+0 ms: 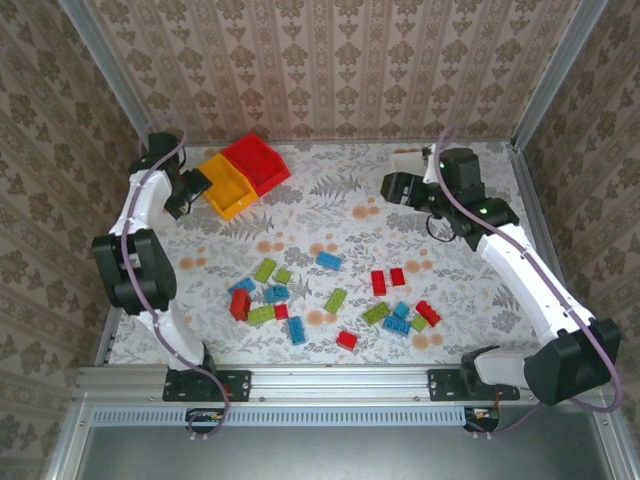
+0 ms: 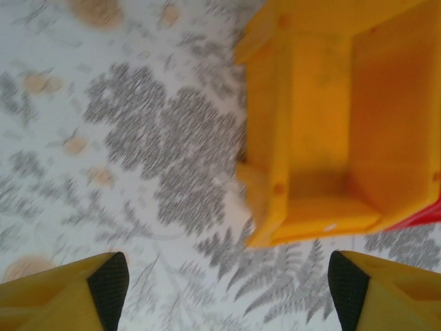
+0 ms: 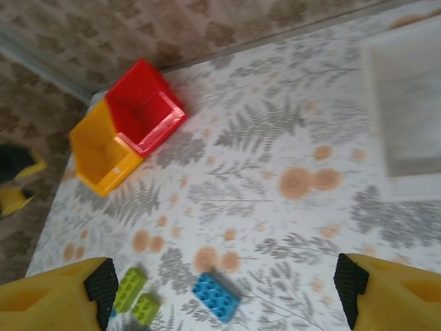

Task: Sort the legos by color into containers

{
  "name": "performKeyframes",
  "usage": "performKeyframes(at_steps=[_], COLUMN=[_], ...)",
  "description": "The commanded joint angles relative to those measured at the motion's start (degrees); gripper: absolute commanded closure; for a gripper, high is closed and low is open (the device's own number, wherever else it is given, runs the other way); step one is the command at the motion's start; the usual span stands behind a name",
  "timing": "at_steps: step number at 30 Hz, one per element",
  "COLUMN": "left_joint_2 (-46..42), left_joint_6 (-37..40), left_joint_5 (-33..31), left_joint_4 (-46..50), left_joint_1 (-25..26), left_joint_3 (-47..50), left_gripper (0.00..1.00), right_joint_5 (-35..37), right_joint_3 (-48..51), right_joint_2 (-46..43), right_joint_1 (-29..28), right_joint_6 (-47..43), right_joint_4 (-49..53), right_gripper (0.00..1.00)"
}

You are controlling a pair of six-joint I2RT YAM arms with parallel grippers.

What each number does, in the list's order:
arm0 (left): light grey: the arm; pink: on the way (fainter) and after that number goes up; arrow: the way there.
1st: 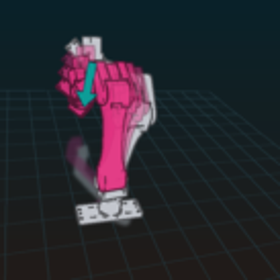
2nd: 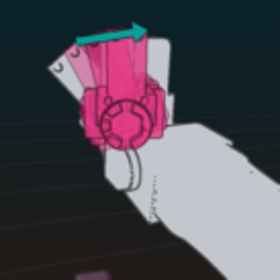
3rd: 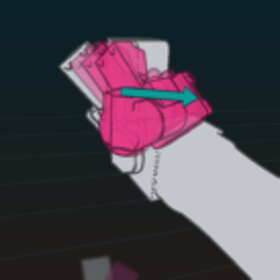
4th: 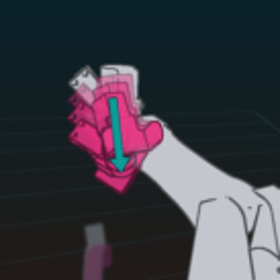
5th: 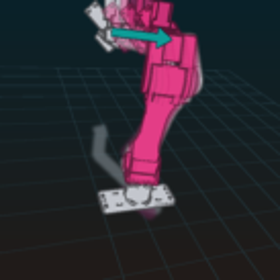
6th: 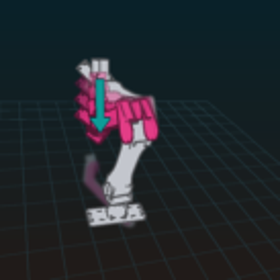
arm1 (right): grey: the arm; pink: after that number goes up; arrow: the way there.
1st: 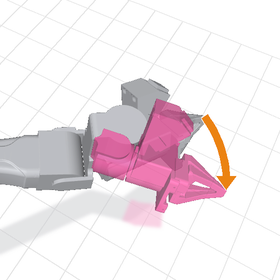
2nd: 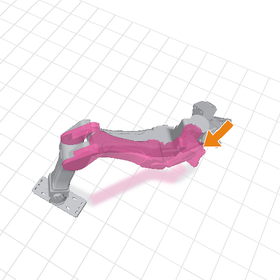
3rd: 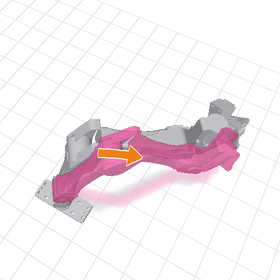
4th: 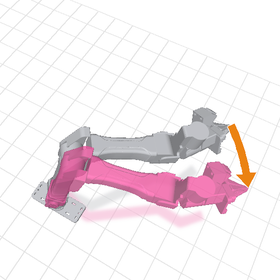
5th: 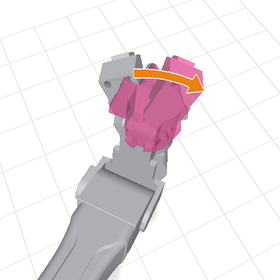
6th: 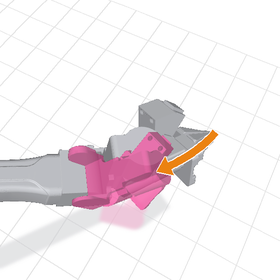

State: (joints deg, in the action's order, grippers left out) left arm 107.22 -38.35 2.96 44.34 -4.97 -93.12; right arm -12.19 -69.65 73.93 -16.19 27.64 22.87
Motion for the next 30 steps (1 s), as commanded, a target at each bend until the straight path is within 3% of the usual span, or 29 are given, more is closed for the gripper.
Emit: performKeyframes(at_steps=[1,6,11,13,20,28,30], left_joint_2=[6.3,14.0,19.2,19.7,19.6,16.2,15.5], left_joint_6=[3.3,5.3,7.7,9.1,12.9,19.3,21.5], left_joint_5=[2.7,3.1,4.1,4.1,-0.2,-2.6,-2.3], left_joint_4=[2.3,3.2,5.3,5.4,7.3,6.4,6.6], left_joint_1=[-0.4,-0.4,-0.3,0.0,1.6,5.1,6.3], left_joint_3=[-6.3,-13.4,-18.6,-18.9,-16.7,-13.2,-12.6], left_gripper=[0.25,0.32,0.49,0.56,0.68,0.98,1.0], right_joint_5=[-1.9,-1.5,-0.7,0.5,4.7,12.0,13.7], right_joint_3=[-1.5,-3.9,-5.4,-5.9,-6.6,-6.5,-6.4], right_joint_2=[1.8,4.0,5.3,7.3,8.5,9.2,9.9], right_joint_1=[-1.4,-1.6,-1.4,-1.2,4.1,8.7,10.2], right_joint_6=[0.5,-0.6,-1.0,-1.2,0.0,-0.1,-0.6], right_joint_4=[-2.9,-1.5,-0.7,0.2,2.4,3.2,3.4], right_gripper=[0.15,0.15,0.15,0.15,0.17,0.18,0.18])
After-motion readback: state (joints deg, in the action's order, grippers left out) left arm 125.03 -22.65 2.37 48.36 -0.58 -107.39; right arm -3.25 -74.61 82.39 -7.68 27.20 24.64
